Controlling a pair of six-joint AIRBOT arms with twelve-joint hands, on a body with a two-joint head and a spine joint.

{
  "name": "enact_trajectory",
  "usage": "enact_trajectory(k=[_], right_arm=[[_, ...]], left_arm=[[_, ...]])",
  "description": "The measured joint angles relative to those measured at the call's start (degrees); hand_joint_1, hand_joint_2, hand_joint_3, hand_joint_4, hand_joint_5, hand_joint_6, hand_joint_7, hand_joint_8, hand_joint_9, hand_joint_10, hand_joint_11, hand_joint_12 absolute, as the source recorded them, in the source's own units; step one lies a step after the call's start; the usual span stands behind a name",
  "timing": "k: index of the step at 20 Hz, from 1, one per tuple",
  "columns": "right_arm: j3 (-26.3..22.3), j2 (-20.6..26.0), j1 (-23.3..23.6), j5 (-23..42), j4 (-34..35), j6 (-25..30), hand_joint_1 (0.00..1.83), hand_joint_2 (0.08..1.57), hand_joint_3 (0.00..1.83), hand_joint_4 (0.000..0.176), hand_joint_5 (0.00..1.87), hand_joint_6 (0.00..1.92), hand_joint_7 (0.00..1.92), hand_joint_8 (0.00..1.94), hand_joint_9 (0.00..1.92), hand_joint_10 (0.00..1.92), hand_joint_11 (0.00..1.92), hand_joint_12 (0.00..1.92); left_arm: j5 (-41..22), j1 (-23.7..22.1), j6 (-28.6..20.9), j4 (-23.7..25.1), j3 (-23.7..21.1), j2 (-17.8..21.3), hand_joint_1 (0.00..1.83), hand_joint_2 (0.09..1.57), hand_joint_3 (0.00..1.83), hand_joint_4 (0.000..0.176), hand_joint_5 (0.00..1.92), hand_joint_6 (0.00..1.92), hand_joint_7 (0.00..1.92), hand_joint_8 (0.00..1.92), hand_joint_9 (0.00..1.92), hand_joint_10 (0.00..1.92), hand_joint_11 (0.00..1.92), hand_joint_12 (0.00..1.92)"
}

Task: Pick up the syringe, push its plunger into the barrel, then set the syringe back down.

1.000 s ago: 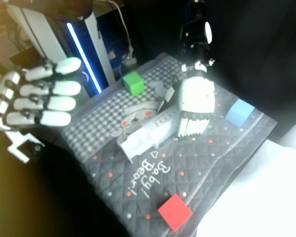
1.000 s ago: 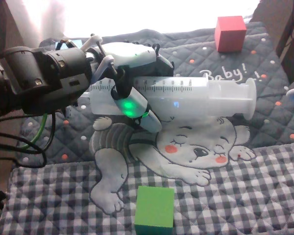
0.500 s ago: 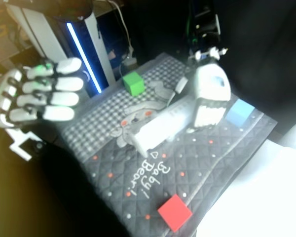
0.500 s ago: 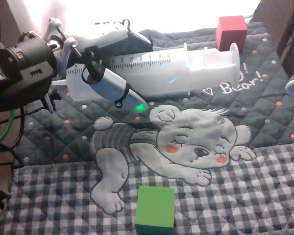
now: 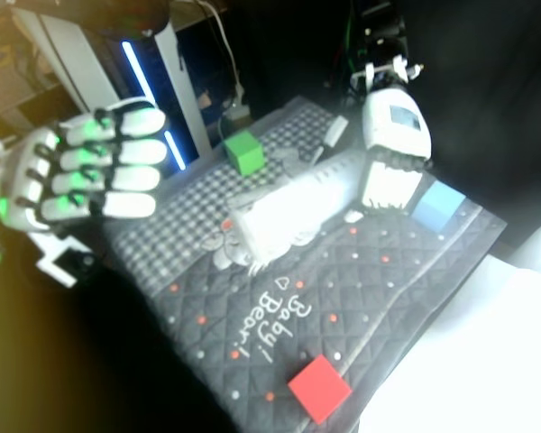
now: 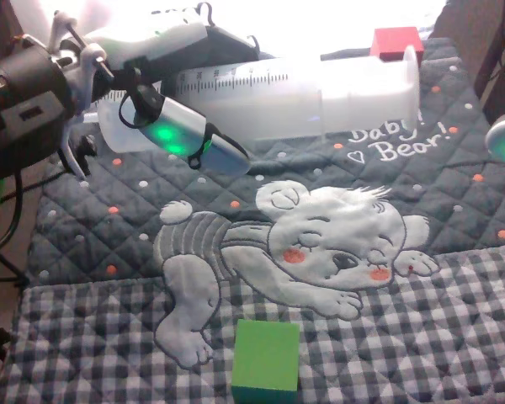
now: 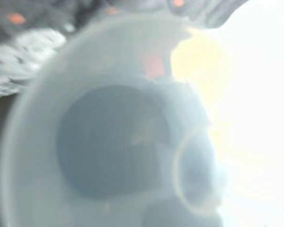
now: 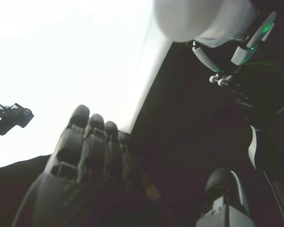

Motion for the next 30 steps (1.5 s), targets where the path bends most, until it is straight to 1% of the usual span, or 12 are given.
enact_trajectory(k=[2, 4, 5, 7, 12, 14, 19, 21, 22, 25, 29, 30], right_arm=[[0.2, -0.8, 0.0, 0.1, 0.2, 0.0, 0.05, 0.98, 0.0, 0.0, 0.13, 0.0, 0.14, 0.0, 0.13, 0.01, 0.05, 0.19], [0.5, -1.7, -0.7, 0.3, 1.4, 0.3, 0.0, 0.93, 0.0, 0.0, 0.13, 0.0, 0.15, 0.01, 0.13, 0.01, 0.05, 0.19], [1.0, -2.4, -1.0, 0.0, 2.1, 1.0, 0.0, 0.96, 0.0, 0.0, 0.11, 0.0, 0.11, 0.0, 0.11, 0.0, 0.03, 0.19], [1.4, -3.1, -1.0, -0.3, 3.5, 1.4, 0.02, 0.89, 0.0, 0.0, 0.07, 0.0, 0.06, 0.0, 0.05, 0.0, 0.01, 0.14], [1.4, -4.1, -2.4, 0.0, 3.7, 2.1, 0.0, 0.84, 0.0, 0.0, 0.01, 0.0, 0.0, 0.0, 0.0, 0.0, 0.01, 0.07], [1.4, -4.5, -2.5, -0.3, 4.0, 2.4, 0.0, 0.87, 0.0, 0.0, 0.0, 0.0, 0.0, 0.0, 0.0, 0.0, 0.02, 0.07], [1.4, -5.4, -3.5, -0.4, 3.9, 3.1, 0.0, 0.88, 0.0, 0.0, 0.0, 0.0, 0.0, 0.0, 0.0, 0.0, 0.0, 0.0], [1.7, -5.8, -3.5, -0.6, 3.4, 3.6, 0.0, 0.9, 0.01, 0.0, 0.0, 0.0, 0.0, 0.0, 0.0, 0.0, 0.0, 0.0], [2.3, -6.3, -3.5, -1.3, 3.1, 4.0, 0.0, 0.95, 0.03, 0.0, 0.0, 0.0, 0.0, 0.0, 0.0, 0.0, 0.0, 0.0], [2.6, -7.0, -3.4, -2.8, 2.6, 4.5, 0.0, 0.94, 0.02, 0.0, 0.0, 0.0, 0.0, 0.0, 0.0, 0.0, 0.0, 0.0], [3.1, -7.7, -3.5, -3.7, 2.4, 5.3, 0.0, 0.99, 0.01, 0.0, 0.0, 0.0, 0.0, 0.0, 0.0, 0.0, 0.0, 0.0], [3.2, -8.0, -3.5, -3.9, 2.4, 5.5, 0.0, 1.01, 0.02, 0.0, 0.01, 0.0, 0.0, 0.0, 0.0, 0.0, 0.0, 0.0]], left_arm=[[-0.9, -0.8, -0.1, 0.0, -0.1, 0.2, 1.47, 1.17, 0.03, 0.0, 1.15, 1.92, 1.48, 1.92, 1.62, 1.92, 1.65, 1.92], [-1.9, -1.7, 0.0, -0.4, -0.7, 0.5, 1.47, 1.17, 0.04, 0.0, 1.19, 1.92, 1.49, 1.92, 1.63, 1.92, 1.65, 1.92], [-3.0, -2.0, -0.5, -0.2, -1.0, 0.9, 1.5, 1.16, 0.03, 0.0, 1.22, 1.92, 1.48, 1.92, 1.62, 1.92, 1.66, 1.92], [-3.8, -2.2, -0.5, 0.2, -1.6, 1.1, 1.54, 1.13, 0.02, 0.0, 1.23, 1.92, 1.47, 1.92, 1.61, 1.92, 1.65, 1.92], [-4.5, -2.4, -0.4, 0.2, -2.0, 1.9, 1.52, 1.13, 0.02, 0.0, 1.26, 1.92, 1.49, 1.92, 1.62, 1.92, 1.66, 1.92], [-5.2, -2.5, -0.4, -1.7, -2.0, 2.0, 1.58, 1.12, 0.02, 0.0, 1.34, 1.92, 1.53, 1.92, 1.65, 1.92, 1.69, 1.92], [-5.4, -2.9, -0.4, -1.6, -1.8, 2.0, 1.57, 1.11, 0.02, 0.0, 1.4, 1.92, 1.56, 1.92, 1.65, 1.92, 1.69, 1.92], [-5.5, -2.9, -0.4, -1.7, -1.8, 2.0, 1.55, 1.12, 0.03, 0.0, 1.39, 1.92, 1.55, 1.92, 1.65, 1.92, 1.69, 1.92], [-5.3, -2.9, -0.4, -1.3, -1.8, 2.0, 1.57, 1.11, 0.02, 0.0, 1.37, 1.92, 1.54, 1.92, 1.65, 1.92, 1.69, 1.92], [-5.1, -2.9, -0.4, -0.8, -1.8, 2.0, 1.59, 1.1, 0.02, 0.0, 1.36, 1.92, 1.55, 1.92, 1.65, 1.92, 1.69, 1.92], [-4.2, -3.0, -0.2, -0.2, -1.8, 1.8, 1.62, 1.1, 0.03, 0.0, 1.27, 1.92, 1.49, 1.92, 1.61, 1.92, 1.66, 1.92], [-4.1, -3.0, -0.2, 0.0, -1.6, 1.5, 1.58, 1.11, 0.04, 0.0, 1.27, 1.92, 1.49, 1.92, 1.61, 1.92, 1.64, 1.92]])
